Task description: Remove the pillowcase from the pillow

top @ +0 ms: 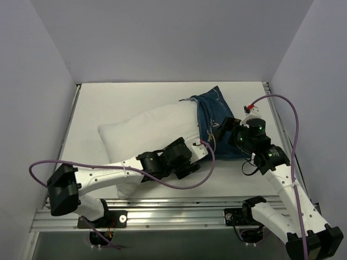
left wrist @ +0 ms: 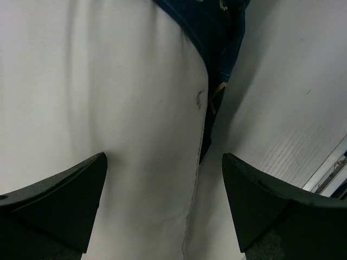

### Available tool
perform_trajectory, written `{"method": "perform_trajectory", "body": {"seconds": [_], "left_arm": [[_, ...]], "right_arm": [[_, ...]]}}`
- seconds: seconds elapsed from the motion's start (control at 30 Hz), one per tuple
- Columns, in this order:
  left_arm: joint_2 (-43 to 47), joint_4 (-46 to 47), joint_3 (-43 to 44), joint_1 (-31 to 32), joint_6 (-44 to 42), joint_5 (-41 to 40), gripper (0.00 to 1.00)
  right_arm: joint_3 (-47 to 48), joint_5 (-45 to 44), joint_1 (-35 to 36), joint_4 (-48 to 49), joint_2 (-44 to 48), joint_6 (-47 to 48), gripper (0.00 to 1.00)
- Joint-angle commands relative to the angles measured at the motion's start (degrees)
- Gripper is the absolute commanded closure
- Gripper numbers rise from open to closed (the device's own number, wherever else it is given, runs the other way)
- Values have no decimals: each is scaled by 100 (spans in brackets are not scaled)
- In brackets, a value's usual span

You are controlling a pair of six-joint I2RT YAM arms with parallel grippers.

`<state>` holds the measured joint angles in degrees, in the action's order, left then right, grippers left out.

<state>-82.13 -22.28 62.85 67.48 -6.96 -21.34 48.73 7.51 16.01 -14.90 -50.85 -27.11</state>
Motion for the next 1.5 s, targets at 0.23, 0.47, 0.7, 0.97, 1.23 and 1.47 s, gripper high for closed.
{"method": "perform_trajectory", "body": {"seconds": [0.23, 0.47, 0.7, 0.97, 1.23, 1.47], "left_arm": [[-1392, 1735, -115, 46, 283, -1696, 8], [-1710, 1824, 25, -508, 826, -1399, 87], [-1325, 1245, 631, -605, 1012, -1021, 98], [-849, 401, 1326, -614, 1241, -634, 98], [-656, 154, 1502, -614, 1311, -546, 98], [-577, 14, 1485, -640, 1373, -642, 98]], "right_arm": [[-434, -21, 7, -215, 304, 13, 0], [-768, 251, 16, -66, 339, 39, 6], [-1155, 550, 69, 364, 59, -22, 9], [-839, 217, 552, 979, -706, -14, 10], [-356, -74, 1000, 1410, -1568, 39, 17], [84, -486, 1405, 1358, -2077, 75, 52]]}}
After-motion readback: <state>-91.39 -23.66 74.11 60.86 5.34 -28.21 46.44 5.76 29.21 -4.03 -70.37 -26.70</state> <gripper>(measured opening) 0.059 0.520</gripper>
